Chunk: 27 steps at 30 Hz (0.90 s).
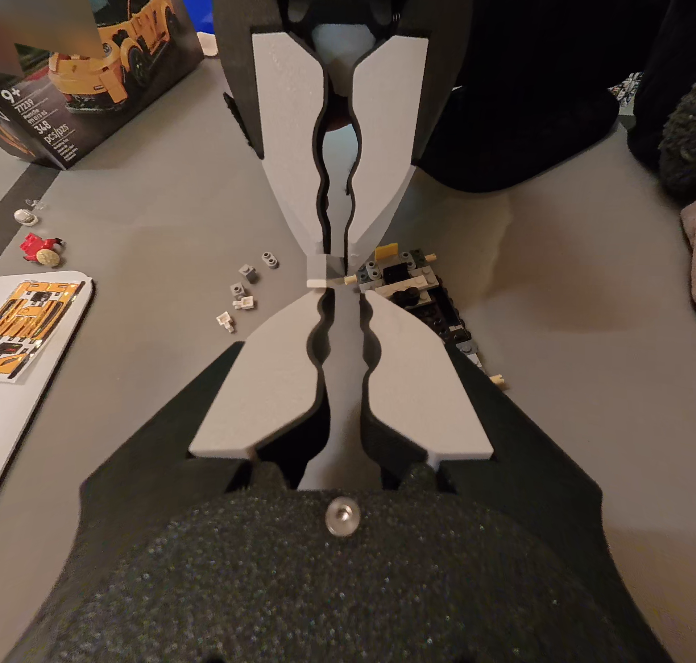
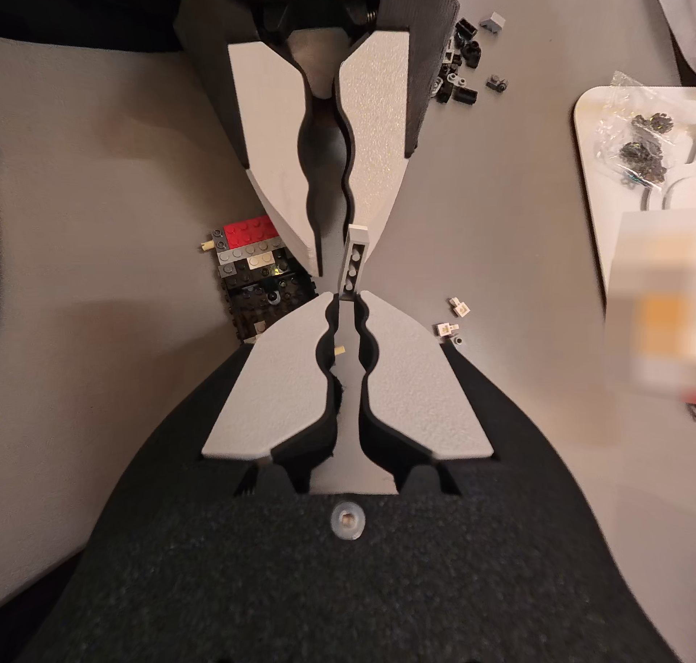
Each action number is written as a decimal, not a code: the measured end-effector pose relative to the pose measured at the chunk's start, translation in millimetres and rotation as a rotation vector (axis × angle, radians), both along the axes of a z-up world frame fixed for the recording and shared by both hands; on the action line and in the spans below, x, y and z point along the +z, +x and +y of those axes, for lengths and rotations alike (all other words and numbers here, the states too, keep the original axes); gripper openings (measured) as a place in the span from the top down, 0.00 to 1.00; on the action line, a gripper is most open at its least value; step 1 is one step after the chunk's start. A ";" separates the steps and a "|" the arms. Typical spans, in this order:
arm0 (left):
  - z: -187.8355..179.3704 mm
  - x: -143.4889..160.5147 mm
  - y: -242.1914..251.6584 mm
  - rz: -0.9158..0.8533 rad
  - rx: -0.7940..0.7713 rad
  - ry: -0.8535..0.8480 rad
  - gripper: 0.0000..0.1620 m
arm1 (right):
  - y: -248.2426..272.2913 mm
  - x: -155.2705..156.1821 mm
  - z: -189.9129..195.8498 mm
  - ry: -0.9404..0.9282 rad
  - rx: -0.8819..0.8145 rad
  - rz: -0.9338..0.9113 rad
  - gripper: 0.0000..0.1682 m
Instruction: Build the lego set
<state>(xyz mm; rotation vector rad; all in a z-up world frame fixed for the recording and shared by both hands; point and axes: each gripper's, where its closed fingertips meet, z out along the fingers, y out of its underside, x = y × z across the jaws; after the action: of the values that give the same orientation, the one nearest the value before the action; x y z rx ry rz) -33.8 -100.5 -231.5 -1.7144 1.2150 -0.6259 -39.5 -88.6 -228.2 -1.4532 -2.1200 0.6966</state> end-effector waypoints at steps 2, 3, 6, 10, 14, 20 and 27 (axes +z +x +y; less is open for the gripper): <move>0.2 0.0 -0.2 0.000 0.001 0.001 0.90 | -0.1 0.3 0.2 -0.003 0.000 0.000 0.96; 0.4 -0.1 -0.5 0.000 0.002 0.001 0.89 | -0.2 0.4 0.5 -0.002 0.000 0.001 0.96; 0.8 1.2 -1.8 -0.007 0.002 -0.001 0.88 | 0.2 -0.1 1.5 -0.002 -0.002 -0.004 0.96; 0.5 -1.0 -2.3 0.004 0.000 -0.007 0.88 | 0.3 -0.8 0.3 -0.002 0.005 -0.009 0.96; 1.0 0.3 -1.9 -0.002 0.002 -0.005 0.89 | 1.8 -4.2 -0.3 0.017 0.012 -0.030 0.96; 2.0 7.3 0.5 -0.039 0.008 0.006 0.87 | 3.9 -8.7 -4.3 0.049 0.032 -0.060 0.96; 8.2 15.0 -1.4 -0.045 0.049 0.053 0.95 | 3.7 2.0 6.0 0.062 0.007 0.003 0.96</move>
<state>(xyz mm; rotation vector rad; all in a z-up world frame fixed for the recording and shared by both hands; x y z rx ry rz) -35.2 -92.3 -216.5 -1.6723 1.1455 -0.5947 -35.8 -82.7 -226.2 -1.4116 -2.1267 0.6291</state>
